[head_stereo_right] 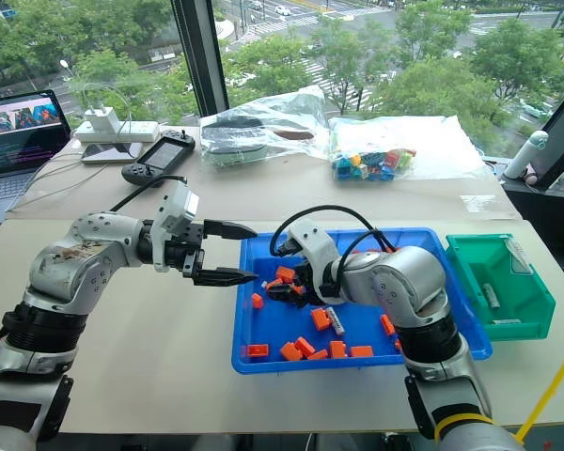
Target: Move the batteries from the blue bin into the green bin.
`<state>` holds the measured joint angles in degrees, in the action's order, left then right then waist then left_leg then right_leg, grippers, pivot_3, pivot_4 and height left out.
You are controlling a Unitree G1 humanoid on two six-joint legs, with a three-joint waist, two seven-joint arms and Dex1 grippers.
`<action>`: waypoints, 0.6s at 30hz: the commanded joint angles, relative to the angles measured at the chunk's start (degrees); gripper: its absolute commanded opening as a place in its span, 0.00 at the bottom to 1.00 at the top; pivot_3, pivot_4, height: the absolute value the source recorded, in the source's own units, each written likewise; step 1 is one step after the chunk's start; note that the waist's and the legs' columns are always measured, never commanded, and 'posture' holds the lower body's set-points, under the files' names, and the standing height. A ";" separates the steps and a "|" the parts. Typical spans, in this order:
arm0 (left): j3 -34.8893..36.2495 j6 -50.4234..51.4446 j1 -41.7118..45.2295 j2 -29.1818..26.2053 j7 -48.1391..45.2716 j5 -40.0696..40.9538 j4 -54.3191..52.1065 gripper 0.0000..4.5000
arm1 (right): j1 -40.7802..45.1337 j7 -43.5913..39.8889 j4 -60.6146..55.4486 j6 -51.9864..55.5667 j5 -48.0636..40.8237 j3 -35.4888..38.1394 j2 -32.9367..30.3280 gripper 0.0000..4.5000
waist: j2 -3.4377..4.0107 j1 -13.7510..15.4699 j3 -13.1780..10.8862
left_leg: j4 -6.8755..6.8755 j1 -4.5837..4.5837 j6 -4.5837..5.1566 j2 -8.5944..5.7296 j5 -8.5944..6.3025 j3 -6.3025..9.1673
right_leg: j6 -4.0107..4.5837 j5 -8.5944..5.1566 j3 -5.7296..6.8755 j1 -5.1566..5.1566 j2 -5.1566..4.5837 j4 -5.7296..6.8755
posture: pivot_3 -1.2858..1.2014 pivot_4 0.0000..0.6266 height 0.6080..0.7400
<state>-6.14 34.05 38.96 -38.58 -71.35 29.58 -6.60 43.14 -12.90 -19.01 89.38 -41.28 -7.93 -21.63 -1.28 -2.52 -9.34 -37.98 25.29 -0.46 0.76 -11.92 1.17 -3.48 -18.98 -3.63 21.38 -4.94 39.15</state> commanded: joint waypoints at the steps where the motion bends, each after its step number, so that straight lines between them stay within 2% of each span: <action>1: -0.23 1.16 -0.49 -0.37 -0.61 1.19 -2.49 1.00 | 1.10 -1.35 -4.25 3.12 -4.72 4.32 -6.43 0.98 | 0.00 0.15 0.00 | 0.00 0.00 0.00 -0.01 0.00 0.00 | 0.00 0.00 0.00 -0.01 -0.01 0.00 | 0.52 0.24 0.94; 4: -0.34 0.81 0.45 0.46 -0.45 0.60 -1.10 1.00 | -1.31 0.21 -5.44 3.12 -11.92 5.94 -12.03 0.98 | 0.00 0.32 0.00 | 0.00 0.01 0.00 -0.03 0.00 0.03 | 0.00 0.00 0.06 -0.03 -0.05 -0.04 | 0.52 0.24 0.94; 9: -1.31 0.62 1.45 1.25 -1.36 0.32 0.40 1.00 | -6.14 8.63 -5.65 3.12 -28.52 6.94 -19.44 0.98 | -0.01 -0.05 -0.01 | 0.03 0.01 0.01 -0.01 -0.01 0.02 | 0.00 0.00 0.07 -0.07 -0.05 -0.11 | 0.52 0.24 0.94; 18: -2.59 -0.69 2.89 2.12 -2.70 -0.74 2.52 1.00 | -10.41 30.05 -3.73 0.65 -46.54 8.18 -19.14 0.98 | -0.02 -0.03 -0.01 | 0.04 0.02 0.01 0.02 0.00 0.01 | 0.00 0.00 0.04 -0.07 -0.03 -0.14 | 0.52 0.24 0.94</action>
<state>-8.97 34.79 40.32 -36.46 -73.32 29.06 -3.52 32.60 12.76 -22.46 91.87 -83.27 -1.20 -39.99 -1.30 -2.55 -9.36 -37.94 25.31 -0.45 0.77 -11.92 1.17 -3.48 -18.99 -3.59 21.30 -4.98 39.00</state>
